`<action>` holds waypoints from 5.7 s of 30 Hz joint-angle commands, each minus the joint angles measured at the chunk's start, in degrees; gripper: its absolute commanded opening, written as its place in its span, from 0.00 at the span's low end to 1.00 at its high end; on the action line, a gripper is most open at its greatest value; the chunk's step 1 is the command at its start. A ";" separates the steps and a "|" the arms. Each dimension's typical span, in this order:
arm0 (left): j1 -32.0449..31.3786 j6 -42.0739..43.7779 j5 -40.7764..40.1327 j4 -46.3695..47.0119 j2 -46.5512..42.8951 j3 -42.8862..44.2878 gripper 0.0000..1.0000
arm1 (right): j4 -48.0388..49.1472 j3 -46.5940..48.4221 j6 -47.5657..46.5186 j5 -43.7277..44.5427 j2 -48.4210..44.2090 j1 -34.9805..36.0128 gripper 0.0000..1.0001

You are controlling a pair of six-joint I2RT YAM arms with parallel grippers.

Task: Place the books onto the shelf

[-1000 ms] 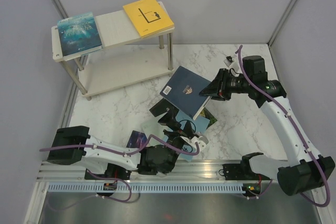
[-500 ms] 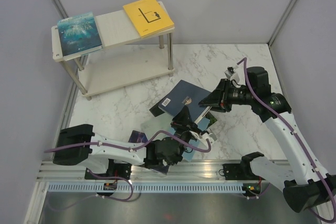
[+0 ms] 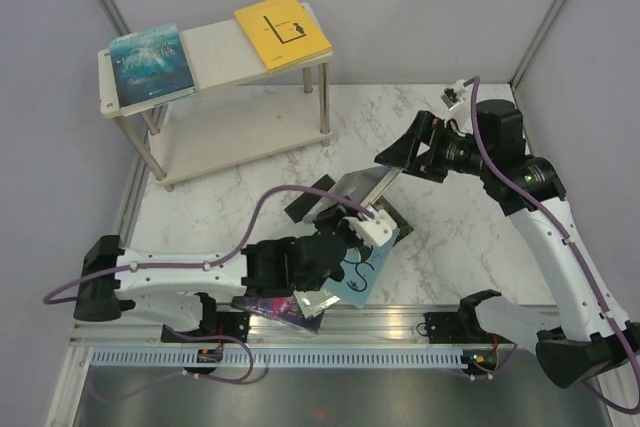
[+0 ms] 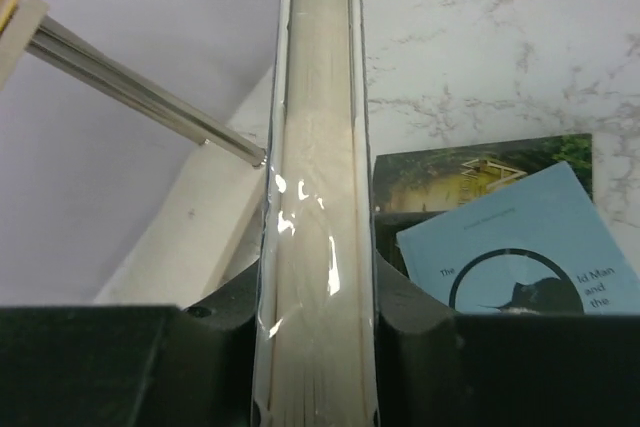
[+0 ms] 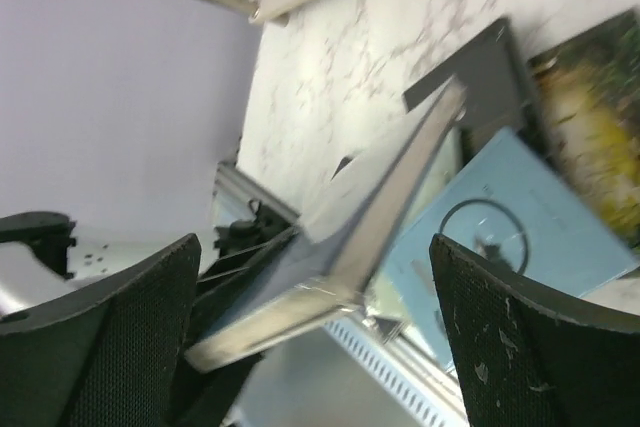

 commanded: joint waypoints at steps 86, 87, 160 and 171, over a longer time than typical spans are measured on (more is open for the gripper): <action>69.83 -63.56 87.49 -33.47 -16.22 30.56 1.00 | 50.48 33.76 18.88 -4.04 32.07 2.63 0.00; 69.92 -63.47 87.14 -34.08 -16.92 30.12 1.00 | 50.48 39.00 19.93 -4.30 34.09 2.46 0.00; 69.83 -65.67 83.71 -30.40 -34.60 -2.23 1.00 | 65.16 53.73 31.81 5.36 67.42 1.84 0.38; 69.83 -64.70 83.36 -30.66 -35.74 -3.37 1.00 | 63.84 54.70 31.64 6.59 69.71 3.07 0.36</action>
